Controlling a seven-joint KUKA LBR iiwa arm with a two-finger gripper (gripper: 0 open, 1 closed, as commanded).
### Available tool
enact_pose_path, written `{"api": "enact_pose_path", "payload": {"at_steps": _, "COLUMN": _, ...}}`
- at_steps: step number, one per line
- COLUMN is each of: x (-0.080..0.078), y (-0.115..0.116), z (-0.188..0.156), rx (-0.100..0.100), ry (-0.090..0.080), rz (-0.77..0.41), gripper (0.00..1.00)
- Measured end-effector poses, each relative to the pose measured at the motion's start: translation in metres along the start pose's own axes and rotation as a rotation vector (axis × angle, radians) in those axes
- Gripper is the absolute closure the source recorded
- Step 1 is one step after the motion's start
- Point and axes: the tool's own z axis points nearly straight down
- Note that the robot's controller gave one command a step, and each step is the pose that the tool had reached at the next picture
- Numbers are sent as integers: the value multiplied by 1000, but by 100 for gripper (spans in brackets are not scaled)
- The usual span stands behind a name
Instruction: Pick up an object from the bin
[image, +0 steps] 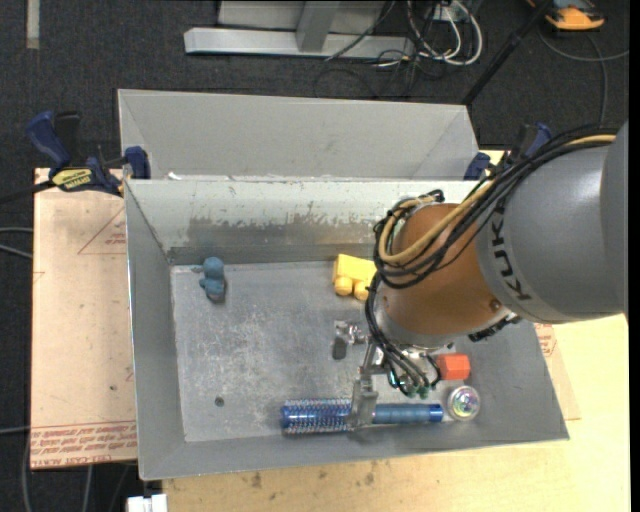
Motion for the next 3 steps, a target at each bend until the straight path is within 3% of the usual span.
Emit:
{"api": "enact_pose_path", "payload": {"at_steps": 1, "x": 2, "y": 29, "z": 54, "rx": -1, "ry": -27, "rz": -115, "gripper": 0}}
{"api": "enact_pose_path", "payload": {"at_steps": 2, "x": -4, "y": 57, "z": 25, "rx": -2, "ry": -12, "rz": -67, "gripper": 0}}
{"api": "enact_pose_path", "payload": {"at_steps": 3, "x": 5, "y": 43, "z": 26, "rx": 0, "ry": -7, "rz": -33, "gripper": 0}}
